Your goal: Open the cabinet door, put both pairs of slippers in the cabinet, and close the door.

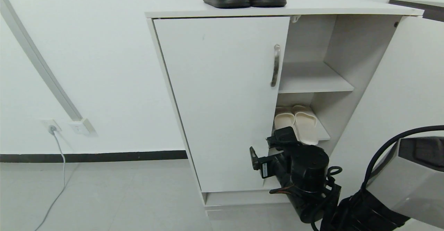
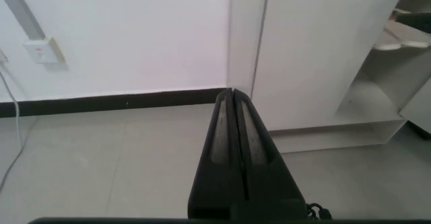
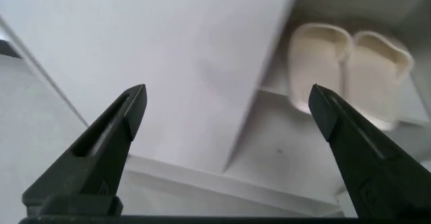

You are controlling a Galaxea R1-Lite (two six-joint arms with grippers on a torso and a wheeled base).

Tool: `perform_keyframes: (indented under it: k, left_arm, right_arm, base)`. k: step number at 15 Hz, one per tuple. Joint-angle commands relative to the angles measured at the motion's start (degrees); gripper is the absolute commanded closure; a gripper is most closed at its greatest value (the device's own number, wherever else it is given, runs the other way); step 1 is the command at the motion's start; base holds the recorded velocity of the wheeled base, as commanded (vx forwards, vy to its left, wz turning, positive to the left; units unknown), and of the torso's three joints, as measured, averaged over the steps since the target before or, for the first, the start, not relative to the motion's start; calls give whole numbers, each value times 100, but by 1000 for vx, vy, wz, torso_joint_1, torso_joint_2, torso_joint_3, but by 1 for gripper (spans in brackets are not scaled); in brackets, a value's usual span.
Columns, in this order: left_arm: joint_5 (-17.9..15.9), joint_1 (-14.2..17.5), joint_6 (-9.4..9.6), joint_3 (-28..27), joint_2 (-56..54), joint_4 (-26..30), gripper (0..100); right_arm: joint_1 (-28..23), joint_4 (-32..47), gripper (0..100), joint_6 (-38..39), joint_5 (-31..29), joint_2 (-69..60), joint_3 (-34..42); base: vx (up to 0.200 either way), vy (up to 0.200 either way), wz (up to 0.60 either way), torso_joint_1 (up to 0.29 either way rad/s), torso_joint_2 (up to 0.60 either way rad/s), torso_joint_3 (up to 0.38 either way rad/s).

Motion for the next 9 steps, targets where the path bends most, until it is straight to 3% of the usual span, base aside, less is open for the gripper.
perform_keyframes:
  k: [1, 9]
  left_arm:
    - [-2, 1, 0, 1, 1, 4, 100]
    - [-2, 1, 0, 1, 1, -5, 100]
  right_arm:
    - [-8, -55, 0, -67, 19, 30, 132]
    - [-26, -433, 0, -199, 212, 57, 308]
  base:
    - [0, 0, 0, 0, 0, 0]
    - [0, 0, 0, 0, 0, 0]
